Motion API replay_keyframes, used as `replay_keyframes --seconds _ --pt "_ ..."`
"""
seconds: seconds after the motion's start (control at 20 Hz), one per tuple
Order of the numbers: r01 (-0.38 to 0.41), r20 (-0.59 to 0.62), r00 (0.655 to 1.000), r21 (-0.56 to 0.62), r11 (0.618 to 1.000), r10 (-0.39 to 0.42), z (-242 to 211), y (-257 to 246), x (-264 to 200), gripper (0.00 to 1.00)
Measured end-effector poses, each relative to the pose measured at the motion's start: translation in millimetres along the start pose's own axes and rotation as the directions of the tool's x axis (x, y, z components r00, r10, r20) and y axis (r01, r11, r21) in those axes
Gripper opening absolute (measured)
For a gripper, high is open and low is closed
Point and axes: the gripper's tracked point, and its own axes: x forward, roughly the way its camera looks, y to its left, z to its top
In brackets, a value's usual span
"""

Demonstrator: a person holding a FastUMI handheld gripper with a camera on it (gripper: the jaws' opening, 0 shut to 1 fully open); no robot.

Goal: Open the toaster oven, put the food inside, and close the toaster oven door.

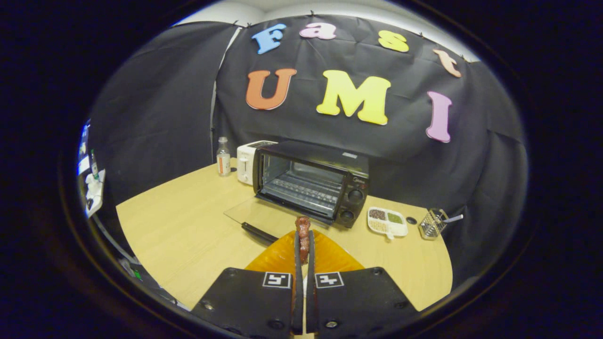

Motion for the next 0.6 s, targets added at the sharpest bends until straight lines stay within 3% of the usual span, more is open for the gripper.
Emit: replay_keyframes --seconds 0.25,0.4,0.6 --pt "-0.027 0.067 0.997 0.036 0.999 0.025 20 41 30 0.05" --pt "0.000 0.097 0.995 0.080 0.997 -0.008 28 46 58 0.06" --pt "0.010 0.130 0.991 0.212 0.977 -0.039 35 50 101 0.06"
